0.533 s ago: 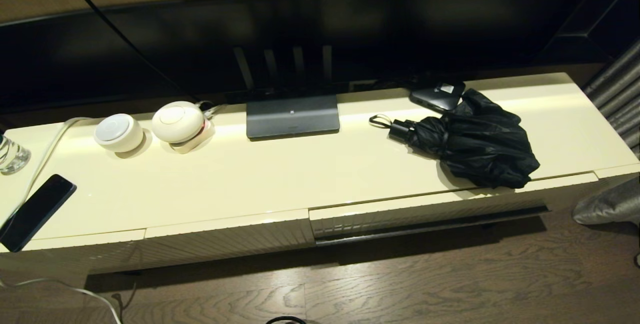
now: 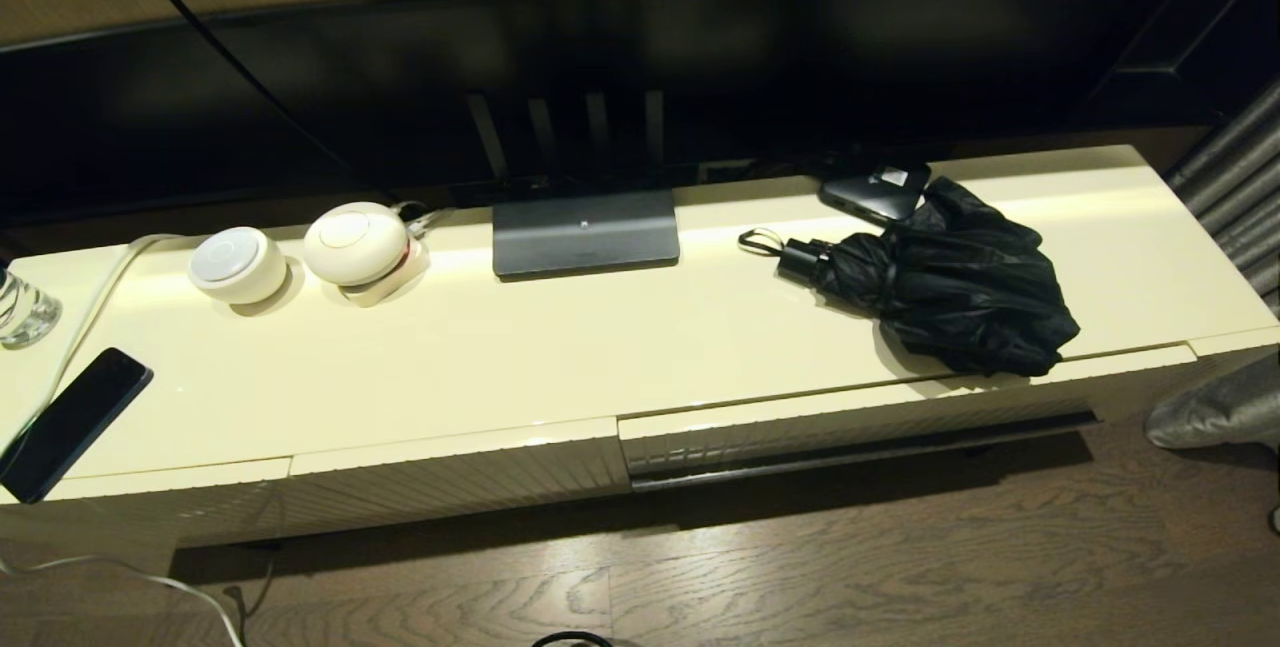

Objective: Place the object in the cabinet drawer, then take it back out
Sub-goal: Open the drawer

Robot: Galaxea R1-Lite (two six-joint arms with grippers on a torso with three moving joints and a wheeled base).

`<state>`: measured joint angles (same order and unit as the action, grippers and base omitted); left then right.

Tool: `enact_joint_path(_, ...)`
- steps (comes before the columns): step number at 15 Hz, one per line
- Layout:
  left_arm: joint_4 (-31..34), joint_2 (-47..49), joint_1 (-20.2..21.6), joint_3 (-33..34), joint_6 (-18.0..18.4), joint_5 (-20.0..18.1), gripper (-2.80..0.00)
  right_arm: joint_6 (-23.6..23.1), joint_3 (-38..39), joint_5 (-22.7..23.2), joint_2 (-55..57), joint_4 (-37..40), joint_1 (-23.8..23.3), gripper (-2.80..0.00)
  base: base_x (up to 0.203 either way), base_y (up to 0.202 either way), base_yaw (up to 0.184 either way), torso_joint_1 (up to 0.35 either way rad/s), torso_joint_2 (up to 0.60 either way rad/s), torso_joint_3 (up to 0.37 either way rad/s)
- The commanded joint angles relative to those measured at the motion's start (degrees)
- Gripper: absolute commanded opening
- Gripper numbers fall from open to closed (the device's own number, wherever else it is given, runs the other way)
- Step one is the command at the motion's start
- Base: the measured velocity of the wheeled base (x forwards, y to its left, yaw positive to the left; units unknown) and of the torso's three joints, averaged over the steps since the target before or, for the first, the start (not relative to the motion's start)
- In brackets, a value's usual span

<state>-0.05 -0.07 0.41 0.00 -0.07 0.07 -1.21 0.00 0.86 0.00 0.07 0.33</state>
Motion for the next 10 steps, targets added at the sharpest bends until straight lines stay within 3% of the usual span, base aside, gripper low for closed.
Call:
enact_joint_path(1,0.00,0.07,0.02,0.18,-0.01,0.01,-2.80,-0.40,0.09,0.10,-0.09,-0.15,0.02,-2.80,0.000,0.000,0.000,0.000,0.00,0.000)
enact_joint_path(8,-0.04,0.07,0.02,0.18,-0.01,0.01,-2.80,-1.34,0.09,0.10,-0.09,0.10,0.02,-2.80,0.000,0.000,0.000,0.000,0.00,0.000)
enact_joint_path(10,-0.04,0.07,0.02,0.18,-0.01,0.01,-2.80,-3.60,-2.09,0.51,0.70,1.53,0.02,-2.80,0.000,0.000,0.000,0.000,0.00,0.000)
